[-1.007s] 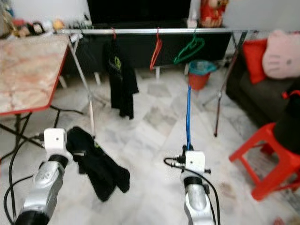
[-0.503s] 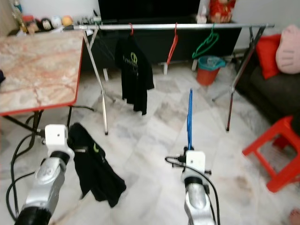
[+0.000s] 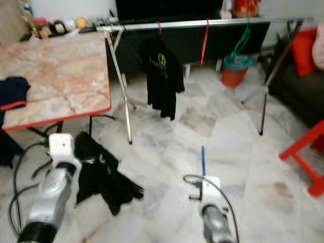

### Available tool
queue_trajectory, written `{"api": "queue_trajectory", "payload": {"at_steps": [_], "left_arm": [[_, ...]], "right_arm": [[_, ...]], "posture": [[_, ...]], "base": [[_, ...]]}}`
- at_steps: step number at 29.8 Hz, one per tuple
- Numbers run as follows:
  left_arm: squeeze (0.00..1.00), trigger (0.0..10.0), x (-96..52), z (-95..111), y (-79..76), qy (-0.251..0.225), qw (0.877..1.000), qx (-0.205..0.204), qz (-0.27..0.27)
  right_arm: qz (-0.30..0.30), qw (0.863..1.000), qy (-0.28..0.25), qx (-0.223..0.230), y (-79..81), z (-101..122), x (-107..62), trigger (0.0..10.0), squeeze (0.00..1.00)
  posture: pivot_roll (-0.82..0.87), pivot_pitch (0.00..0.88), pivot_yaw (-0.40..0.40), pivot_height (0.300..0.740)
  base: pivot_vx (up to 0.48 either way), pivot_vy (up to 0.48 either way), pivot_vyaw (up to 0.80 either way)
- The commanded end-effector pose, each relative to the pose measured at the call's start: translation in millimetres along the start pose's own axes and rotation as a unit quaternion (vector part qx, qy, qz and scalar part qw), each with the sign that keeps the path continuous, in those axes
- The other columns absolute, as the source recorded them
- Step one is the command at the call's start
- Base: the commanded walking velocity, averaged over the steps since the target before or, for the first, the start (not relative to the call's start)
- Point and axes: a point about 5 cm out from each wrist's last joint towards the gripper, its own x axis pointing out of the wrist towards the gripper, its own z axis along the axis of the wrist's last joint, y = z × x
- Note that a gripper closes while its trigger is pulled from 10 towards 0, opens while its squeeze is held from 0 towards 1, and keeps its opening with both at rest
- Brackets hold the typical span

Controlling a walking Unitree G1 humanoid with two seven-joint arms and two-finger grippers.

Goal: Hang hanger

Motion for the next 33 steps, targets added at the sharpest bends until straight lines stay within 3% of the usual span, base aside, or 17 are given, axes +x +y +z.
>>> {"api": "queue_trajectory", "payload": {"at_steps": [1, 7, 15, 22, 33], "left_arm": [[0.0, 10.0, 2.1, 8.2, 8.3, -0.014, 1.0, 0.005, 0.013], [0.0, 10.0, 3.5, 8.8, 7.5, -0.014, 1.0, 0.005, 0.011], [0.0, 10.0, 5.1, 10.3, 5.3, -0.016, 1.0, 0.003, 0.009], [0.0, 10.0, 4.3, 10.8, 4.2, -0.02, 1.0, 0.004, 0.006], [0.0, 10.0, 1.4, 15.7, -14.1, -0.03, 0.997, 0.004, -0.07]], "right_arm": [[0.007, 1.0, 0.005, -0.028, 6.0, -2.4, -0.4, 10.0, 0.0], [0.009, 0.997, 0.061, -0.053, 6.3, -30.4, -7.0, 10.0, 0.0], [0.017, 0.995, 0.085, -0.056, 8.5, -47.7, -13.0, 10.0, 0.0], [0.023, 0.994, 0.095, -0.049, 9.1, -53.8, -15.3, 10.0, 0.0], [0.006, 0.996, 0.091, -0.01, 1.0, -50.0, -13.4, 10.0, 0.0]], "posture": [[0.04, 0.0, 0.005, 0.74], [0.04, 0.0, 0.009, 0.74], [0.04, 0.0, 0.01, 0.74], [0.05, 0.0, 0.006, 0.74], [0.05, 0.0, 0.004, 0.74]], "base": [[0.0, 0.386, 0.8], [0.0, 0.387, 0.8], [0.0, 0.386, 0.8], [0.0, 0.321, 0.55], [0.0, 0.0, 0.0]]}}
